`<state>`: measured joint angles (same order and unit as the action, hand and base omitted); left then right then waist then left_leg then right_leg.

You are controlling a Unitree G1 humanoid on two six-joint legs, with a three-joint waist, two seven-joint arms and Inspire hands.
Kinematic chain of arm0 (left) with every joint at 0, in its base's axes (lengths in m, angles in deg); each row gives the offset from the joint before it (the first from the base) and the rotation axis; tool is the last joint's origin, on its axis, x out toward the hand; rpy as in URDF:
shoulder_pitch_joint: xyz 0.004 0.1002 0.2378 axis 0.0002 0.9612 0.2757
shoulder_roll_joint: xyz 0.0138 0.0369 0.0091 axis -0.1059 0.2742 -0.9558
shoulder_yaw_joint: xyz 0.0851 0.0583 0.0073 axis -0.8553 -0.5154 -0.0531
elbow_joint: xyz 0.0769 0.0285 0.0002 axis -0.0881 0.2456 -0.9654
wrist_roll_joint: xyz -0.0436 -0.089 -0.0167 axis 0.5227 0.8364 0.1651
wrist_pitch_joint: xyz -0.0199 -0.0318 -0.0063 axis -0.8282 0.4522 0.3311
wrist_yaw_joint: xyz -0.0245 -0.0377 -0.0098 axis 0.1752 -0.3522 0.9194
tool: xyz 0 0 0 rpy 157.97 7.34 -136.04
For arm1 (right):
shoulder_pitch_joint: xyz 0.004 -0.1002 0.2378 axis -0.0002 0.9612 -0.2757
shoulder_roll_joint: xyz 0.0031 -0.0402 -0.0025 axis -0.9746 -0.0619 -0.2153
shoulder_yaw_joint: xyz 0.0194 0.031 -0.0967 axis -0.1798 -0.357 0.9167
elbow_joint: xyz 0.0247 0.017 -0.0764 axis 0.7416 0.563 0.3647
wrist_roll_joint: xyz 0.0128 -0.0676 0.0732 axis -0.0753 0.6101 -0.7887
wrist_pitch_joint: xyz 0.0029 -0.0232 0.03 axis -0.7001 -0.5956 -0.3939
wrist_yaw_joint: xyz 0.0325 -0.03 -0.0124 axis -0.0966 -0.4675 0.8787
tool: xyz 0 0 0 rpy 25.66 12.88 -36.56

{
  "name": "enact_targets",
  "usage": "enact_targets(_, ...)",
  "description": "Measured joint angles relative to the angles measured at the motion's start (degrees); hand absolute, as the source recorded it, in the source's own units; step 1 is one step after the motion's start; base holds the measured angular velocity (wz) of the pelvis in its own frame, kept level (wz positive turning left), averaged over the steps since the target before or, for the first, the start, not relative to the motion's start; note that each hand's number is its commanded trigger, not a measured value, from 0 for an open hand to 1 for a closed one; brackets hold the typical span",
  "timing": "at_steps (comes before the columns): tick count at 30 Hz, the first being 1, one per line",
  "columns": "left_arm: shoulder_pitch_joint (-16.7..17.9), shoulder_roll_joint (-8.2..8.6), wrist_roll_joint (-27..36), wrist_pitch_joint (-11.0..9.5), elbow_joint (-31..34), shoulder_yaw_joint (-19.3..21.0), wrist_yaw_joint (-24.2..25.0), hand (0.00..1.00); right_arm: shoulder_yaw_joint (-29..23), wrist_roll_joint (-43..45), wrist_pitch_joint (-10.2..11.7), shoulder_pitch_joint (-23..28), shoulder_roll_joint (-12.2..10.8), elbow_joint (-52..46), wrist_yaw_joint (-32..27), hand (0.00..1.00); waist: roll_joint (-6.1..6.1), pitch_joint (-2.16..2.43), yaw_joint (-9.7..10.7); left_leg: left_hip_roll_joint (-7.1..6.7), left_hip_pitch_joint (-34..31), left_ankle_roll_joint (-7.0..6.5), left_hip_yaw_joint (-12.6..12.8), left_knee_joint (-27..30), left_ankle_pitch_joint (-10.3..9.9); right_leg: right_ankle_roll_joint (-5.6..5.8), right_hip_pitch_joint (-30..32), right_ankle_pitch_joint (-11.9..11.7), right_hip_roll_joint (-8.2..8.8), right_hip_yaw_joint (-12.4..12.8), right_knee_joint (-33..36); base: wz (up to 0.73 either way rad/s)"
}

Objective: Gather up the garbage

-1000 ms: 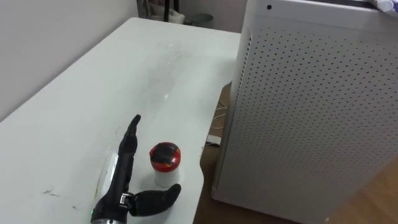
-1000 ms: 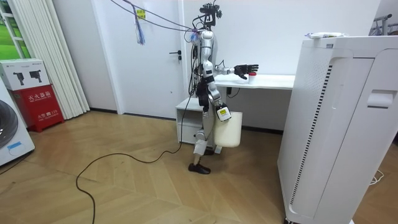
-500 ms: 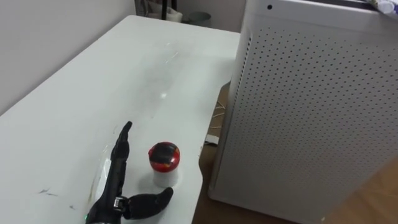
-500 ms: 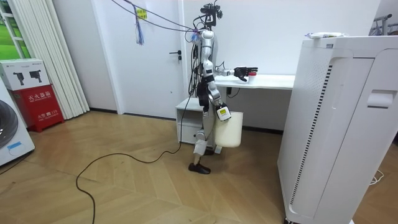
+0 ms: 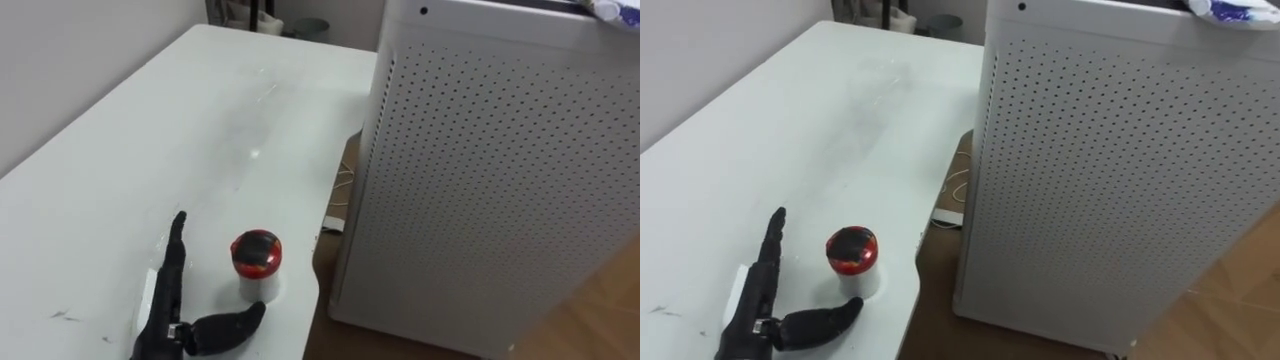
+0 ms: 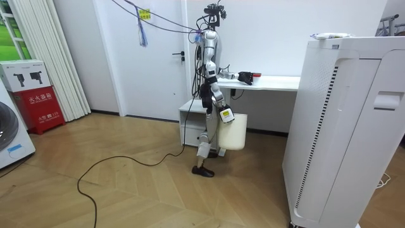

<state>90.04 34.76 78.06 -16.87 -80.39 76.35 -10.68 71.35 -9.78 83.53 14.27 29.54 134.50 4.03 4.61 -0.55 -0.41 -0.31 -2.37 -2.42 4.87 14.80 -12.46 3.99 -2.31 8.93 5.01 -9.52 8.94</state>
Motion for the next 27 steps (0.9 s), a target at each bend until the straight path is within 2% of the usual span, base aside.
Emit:
enact_targets(6, -1.74, 0.17, 0.22, -0.02, -1.4, -0.11, 0.49, 0.0, 0.03, -0.48, 0.09, 0.04, -0.63, 0.01, 0.08, 1.0, 0.11, -0.06, 0.5, 0.0, 0.06, 0.0, 0.0, 0.0, 0.0, -0.05, -0.05, -0.03, 0.0, 0.04, -0.01, 0.0)
enact_targets(15, -1.85, 0.35, 0.24, -0.07, -1.59, 0.14, 2.61, 0.0, 0.49, -0.95, 0.12, 0.24, -0.93, 0.01, 0.12, 1.0, 0.43, -0.29, 0.37, 0.0, 0.91, 0.0, 0.07, -0.15, 0.0, -0.04, -0.81, -0.03, 0.0, 0.07, -0.04, 0.0)
enact_targets(27, -3.71, 2.43, 0.28, 0.67, -1.58, -0.08, 6.62, 0.0, 0.48, -0.92, 0.09, 0.15, -1.27, 0.02, 0.44, 1.0, 0.43, -0.37, 0.4, 0.05, 0.79, 0.01, 0.52, -0.15, -0.02, -0.04, -0.56, -0.03, -0.05, 0.17, 0.16, -0.01)
